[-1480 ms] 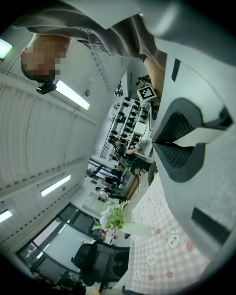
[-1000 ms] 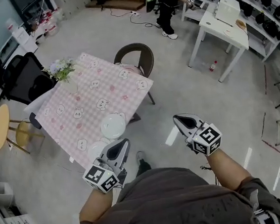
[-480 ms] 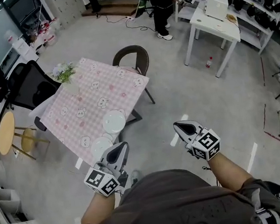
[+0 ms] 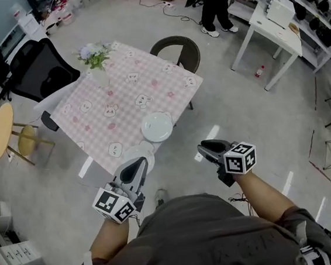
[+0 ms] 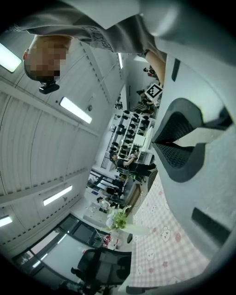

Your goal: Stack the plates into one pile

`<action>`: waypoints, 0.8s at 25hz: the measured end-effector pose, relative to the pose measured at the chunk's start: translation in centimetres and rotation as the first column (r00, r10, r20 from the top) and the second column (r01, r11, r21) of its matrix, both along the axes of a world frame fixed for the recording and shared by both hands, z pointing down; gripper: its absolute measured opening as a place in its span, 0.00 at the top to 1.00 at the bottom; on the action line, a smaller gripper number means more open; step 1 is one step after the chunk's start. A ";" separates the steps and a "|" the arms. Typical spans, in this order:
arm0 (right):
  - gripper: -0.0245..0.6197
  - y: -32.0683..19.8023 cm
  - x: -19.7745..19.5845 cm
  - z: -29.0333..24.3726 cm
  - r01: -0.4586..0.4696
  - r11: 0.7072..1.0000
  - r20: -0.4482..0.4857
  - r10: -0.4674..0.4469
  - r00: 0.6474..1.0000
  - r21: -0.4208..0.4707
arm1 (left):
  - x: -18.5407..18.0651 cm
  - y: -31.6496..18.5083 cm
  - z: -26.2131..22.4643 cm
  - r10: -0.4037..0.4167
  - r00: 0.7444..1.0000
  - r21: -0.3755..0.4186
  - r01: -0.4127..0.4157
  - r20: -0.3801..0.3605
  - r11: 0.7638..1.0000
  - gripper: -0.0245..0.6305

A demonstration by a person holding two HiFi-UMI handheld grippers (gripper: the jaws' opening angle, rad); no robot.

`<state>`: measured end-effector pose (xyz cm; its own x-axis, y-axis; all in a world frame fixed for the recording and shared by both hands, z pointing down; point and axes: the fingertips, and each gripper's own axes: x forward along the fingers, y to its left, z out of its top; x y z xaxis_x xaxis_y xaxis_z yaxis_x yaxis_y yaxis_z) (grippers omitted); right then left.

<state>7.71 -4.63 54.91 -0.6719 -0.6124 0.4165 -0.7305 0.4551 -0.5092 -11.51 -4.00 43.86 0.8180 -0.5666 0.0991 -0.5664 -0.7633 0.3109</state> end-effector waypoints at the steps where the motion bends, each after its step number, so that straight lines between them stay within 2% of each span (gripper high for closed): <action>1: 0.79 -0.3 -1.4 1.2 0.020 0.997 0.044 -0.017 0.999 -0.072 | -1.0 -0.2 0.3 -0.011 1.000 -0.005 0.011 0.000 1.000 0.95; 4: 0.71 -0.6 -5.5 5.0 0.101 0.961 0.150 -0.064 0.987 -0.256 | -3.4 -0.6 1.2 -0.048 0.999 -0.018 0.048 0.005 0.999 0.95; 8: 0.68 -0.6 -11.0 9.5 0.186 0.886 0.240 -0.087 0.967 -0.425 | -6.9 -0.8 2.5 -0.107 0.994 -0.042 0.107 0.013 0.993 0.96; 11: 0.68 -0.7 -14.3 12.6 0.217 0.837 0.255 -0.096 0.962 -0.502 | -9.3 -0.8 3.5 -0.151 0.988 -0.062 0.152 0.018 0.986 0.95; 14: 0.68 -1.1 -16.7 15.2 0.216 0.799 0.280 -0.062 0.958 -0.562 | -11.3 -0.7 4.5 -0.174 0.984 -0.074 0.175 0.025 0.982 0.95; 20: 0.68 -1.1 -19.5 18.6 0.208 0.751 0.274 -0.037 0.961 -0.627 | -14.3 0.6 6.1 -0.225 0.973 -0.117 0.228 0.042 0.967 0.95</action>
